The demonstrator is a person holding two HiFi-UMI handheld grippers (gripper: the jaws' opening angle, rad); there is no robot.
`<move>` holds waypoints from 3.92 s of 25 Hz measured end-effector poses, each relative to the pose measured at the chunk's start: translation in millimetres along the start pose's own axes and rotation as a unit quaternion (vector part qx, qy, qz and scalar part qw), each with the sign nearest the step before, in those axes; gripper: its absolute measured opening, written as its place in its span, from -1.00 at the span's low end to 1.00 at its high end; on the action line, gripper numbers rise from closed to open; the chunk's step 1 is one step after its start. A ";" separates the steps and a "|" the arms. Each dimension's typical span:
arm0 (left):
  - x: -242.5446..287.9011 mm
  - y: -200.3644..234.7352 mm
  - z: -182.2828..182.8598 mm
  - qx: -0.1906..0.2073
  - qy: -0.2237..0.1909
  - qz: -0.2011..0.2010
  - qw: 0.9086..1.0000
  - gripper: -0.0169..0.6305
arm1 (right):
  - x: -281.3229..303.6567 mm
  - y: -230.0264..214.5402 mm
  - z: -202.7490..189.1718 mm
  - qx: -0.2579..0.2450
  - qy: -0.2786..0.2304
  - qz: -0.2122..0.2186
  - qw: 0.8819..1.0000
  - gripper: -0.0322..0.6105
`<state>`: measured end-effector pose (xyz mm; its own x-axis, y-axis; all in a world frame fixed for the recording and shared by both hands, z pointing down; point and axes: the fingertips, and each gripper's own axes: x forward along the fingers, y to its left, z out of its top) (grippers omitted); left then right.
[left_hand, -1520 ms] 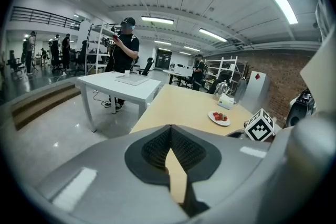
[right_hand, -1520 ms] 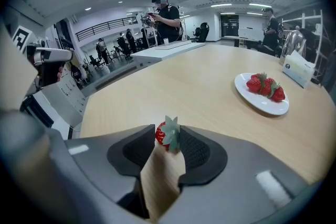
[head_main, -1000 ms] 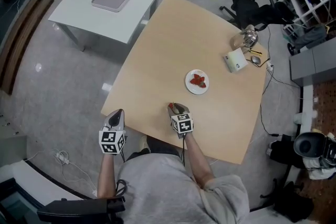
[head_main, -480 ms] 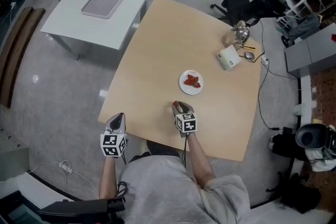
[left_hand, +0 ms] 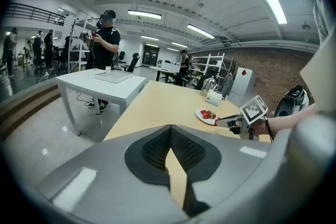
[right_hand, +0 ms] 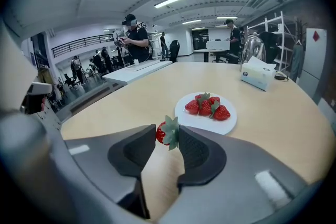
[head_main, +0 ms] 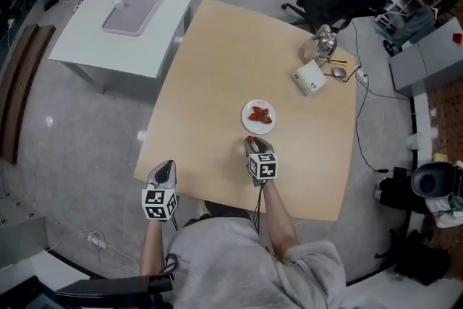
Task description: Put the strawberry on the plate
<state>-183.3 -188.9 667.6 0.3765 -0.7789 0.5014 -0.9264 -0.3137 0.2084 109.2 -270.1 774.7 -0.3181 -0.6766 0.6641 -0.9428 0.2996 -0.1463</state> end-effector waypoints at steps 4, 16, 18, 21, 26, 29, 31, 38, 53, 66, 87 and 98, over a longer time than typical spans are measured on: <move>5.4 -0.7 3.1 0.002 0.004 0.000 1.000 -0.89 | 4.7 -14.6 4.8 0.006 -0.001 -0.010 1.000 -0.46; 25.3 -1.3 10.6 0.004 0.016 0.004 1.000 -0.89 | 24.3 -48.2 6.8 0.028 0.007 -0.023 0.999 -0.46; 28.0 -1.3 11.6 0.005 0.018 0.005 1.000 -0.89 | 28.5 -52.1 7.9 0.033 0.007 -0.023 0.999 -0.46; 31.8 -1.1 11.1 0.005 0.023 0.006 1.000 -0.89 | 33.4 -57.9 8.2 0.041 0.009 -0.025 0.999 -0.46; 36.0 -1.7 13.4 0.004 0.026 0.010 1.000 -0.89 | 38.3 -66.4 9.2 0.050 0.011 -0.026 0.998 -0.46; 40.1 0.5 14.7 0.004 0.028 0.012 1.000 -0.89 | 43.6 -68.7 11.3 0.053 0.010 -0.025 0.998 -0.46; 42.3 1.0 15.8 0.005 0.029 0.012 0.999 -0.89 | 46.4 -69.4 11.9 0.054 0.011 -0.025 0.998 -0.46; 46.9 1.0 15.3 0.004 0.033 0.012 0.999 -0.89 | 50.7 -71.5 13.5 0.060 0.009 -0.022 0.998 -0.45; 44.5 -0.7 16.5 0.005 0.030 0.013 0.999 -0.89 | 50.6 -72.0 15.6 0.060 0.007 -0.024 0.998 -0.40; 28.2 -9.2 17.8 0.013 0.015 0.006 1.000 -0.89 | 25.6 -65.9 20.1 0.053 -0.011 -0.027 0.998 -0.38; -27.8 -30.5 5.8 0.030 -0.022 -0.024 0.999 -0.89 | -67.5 -24.2 14.2 0.039 -0.099 -0.040 0.994 -0.83; -67.0 -50.9 4.8 0.043 -0.053 -0.047 0.997 -0.89 | -144.1 13.0 18.7 0.033 -0.172 -0.050 0.983 -0.88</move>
<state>-161.4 -123.4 619.4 0.4625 -0.7957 0.3912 -0.8862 -0.4288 0.1755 140.9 -181.3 663.4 -0.2270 -0.8914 0.3922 -0.9721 0.1829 -0.1468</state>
